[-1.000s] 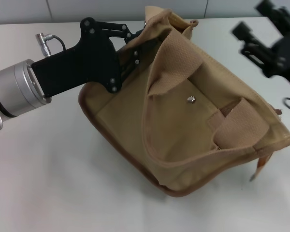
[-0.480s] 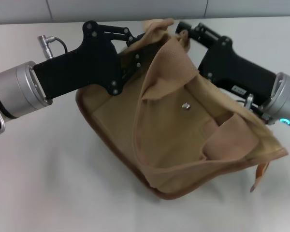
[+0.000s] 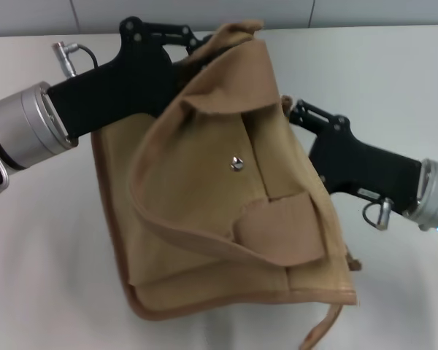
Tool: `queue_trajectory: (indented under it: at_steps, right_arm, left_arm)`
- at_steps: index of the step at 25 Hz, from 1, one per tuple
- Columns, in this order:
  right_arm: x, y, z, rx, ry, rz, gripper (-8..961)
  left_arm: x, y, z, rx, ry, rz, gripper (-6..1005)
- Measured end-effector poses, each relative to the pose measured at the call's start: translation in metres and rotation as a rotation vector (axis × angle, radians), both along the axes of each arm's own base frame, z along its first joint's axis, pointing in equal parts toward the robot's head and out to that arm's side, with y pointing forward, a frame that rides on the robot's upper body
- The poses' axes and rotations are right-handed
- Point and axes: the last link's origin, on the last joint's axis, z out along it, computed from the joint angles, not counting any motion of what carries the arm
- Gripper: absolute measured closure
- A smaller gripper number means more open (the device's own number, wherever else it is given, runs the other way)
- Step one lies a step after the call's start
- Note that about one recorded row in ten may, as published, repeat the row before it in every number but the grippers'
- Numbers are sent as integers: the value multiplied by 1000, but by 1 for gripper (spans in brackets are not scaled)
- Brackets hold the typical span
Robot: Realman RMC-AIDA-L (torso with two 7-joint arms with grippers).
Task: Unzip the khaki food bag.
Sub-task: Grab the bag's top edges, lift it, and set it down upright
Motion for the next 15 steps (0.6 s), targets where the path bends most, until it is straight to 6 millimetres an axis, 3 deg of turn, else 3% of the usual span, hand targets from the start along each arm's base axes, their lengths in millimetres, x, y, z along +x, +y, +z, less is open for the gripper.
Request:
queue_trajectory:
  at_steps: [4, 8, 15]
  right_arm:
    - [13, -13, 5, 61, 13, -18, 128]
    - [22, -20, 26, 218, 171, -104, 127]
    - [21, -14, 47, 360, 313, -152, 127]
  left_arm:
    - [1, 2, 3, 13, -15, 5, 916]
    - [1, 2, 4, 10, -17, 2, 915]
    - [-2, -2, 2, -19, -5, 2, 915]
